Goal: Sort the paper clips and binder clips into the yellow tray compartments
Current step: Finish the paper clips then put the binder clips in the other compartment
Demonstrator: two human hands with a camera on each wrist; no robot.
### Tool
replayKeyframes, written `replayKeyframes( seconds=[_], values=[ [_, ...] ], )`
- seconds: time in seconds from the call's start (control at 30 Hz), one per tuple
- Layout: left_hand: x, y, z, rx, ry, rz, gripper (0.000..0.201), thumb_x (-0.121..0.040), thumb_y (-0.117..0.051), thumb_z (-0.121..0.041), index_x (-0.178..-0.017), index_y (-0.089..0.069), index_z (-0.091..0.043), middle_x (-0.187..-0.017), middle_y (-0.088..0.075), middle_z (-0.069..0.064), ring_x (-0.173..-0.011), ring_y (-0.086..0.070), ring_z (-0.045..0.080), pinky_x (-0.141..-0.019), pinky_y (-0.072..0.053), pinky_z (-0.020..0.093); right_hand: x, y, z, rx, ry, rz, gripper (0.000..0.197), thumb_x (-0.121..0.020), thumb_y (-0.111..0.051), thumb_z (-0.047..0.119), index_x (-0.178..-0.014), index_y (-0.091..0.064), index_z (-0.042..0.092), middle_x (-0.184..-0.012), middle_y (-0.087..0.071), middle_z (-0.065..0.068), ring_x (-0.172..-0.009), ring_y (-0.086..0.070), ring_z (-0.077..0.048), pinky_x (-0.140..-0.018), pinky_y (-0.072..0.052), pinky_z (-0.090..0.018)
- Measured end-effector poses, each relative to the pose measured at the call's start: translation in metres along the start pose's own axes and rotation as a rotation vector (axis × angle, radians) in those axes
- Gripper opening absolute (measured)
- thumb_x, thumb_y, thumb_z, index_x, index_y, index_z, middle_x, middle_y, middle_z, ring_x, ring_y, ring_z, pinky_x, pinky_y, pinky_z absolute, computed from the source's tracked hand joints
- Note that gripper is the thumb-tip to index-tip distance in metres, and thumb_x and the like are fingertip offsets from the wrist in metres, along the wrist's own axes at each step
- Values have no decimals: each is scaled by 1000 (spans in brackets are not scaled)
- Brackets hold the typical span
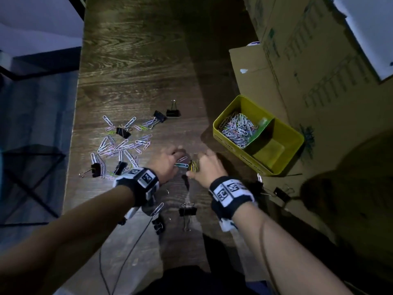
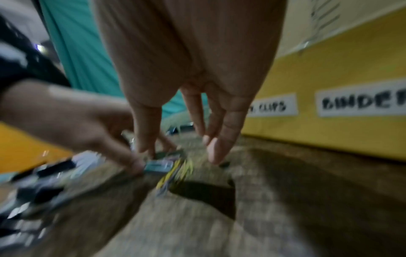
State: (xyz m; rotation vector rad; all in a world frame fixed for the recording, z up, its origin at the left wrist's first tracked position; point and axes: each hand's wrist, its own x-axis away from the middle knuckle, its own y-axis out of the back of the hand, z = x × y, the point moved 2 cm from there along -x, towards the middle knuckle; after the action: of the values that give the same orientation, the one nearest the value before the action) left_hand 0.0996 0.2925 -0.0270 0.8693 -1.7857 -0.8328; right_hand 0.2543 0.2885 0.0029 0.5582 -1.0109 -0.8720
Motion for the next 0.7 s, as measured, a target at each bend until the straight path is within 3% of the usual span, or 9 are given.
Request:
replayKeyframes(
  seconds=[0.07, 0.13, 0.2, 0.3, 0.43, 0.6, 0.7],
  values=[
    [0, -7, -9, -2, -7, -36, 54, -81, -59, -14, -134, -45, -15, -131, -46, 10, -119, -46, 33, -100, -40, 39, 0, -20, 6, 62, -43, 12, 70, -80, -68, 44, -132, -43, 5, -135, -40, -17, -124, -41, -32, -105, -34, -37],
    [-1, -11, -17, -48, -23, -46, 52, -85, -57, -16, -135, -43, -15, -133, -44, 9, -119, -44, 32, -98, -35, 36, 0, -29, 14, 108, -21, -1, 62, -86, -63, 31, -133, -39, 0, -133, -40, -20, -121, -44, -33, -101, -36, -38],
    [1, -13, -22, -80, -22, -7, 51, -88, -52, -18, -137, -40, -16, -132, -44, 10, -119, -42, 30, -96, -33, 34, 0, -33, 19, 136, 0, -12, 46, -90, -57, 18, -130, -44, -2, -131, -45, -21, -117, -49, -34, -96, -40, -39],
    [8, -17, -24, -32, -22, -9, 45, -90, -44, -16, -135, -44, -13, -129, -48, 12, -117, -46, 31, -92, -41, 36, -1, -34, 20, 118, -7, -2, 27, -93, -47, 5, -118, -56, -2, -124, -52, -20, -110, -55, -35, -86, -46, -40],
    [13, -24, -22, -3, 50, -13, 39, -91, -43, -14, -129, -48, -7, -124, -52, 17, -117, -47, 35, -98, -36, 37, 0, -30, 21, 131, -11, 20, 28, -95, -39, -1, -114, -58, -3, -114, -57, -23, -108, -57, -36, -81, -48, -40],
    [13, -31, -14, 73, 223, -31, 32, -89, -42, -1, -121, -49, -5, -115, -53, 19, -109, -52, 42, -92, -41, 46, 1, -31, 23, 129, -24, 42, 29, -92, -38, -5, -112, -59, -2, -109, -60, -23, -107, -58, -37, -82, -50, -41],
    [12, -31, -23, -144, 182, 0, 37, -88, -41, -2, -126, -42, -3, -123, -51, 18, -117, -46, 35, -100, -33, 38, -1, -30, 26, 141, 2, 59, 31, -89, -40, -7, -113, -58, -1, -110, -61, -23, -109, -57, -37, -84, -49, -41]
  ],
)
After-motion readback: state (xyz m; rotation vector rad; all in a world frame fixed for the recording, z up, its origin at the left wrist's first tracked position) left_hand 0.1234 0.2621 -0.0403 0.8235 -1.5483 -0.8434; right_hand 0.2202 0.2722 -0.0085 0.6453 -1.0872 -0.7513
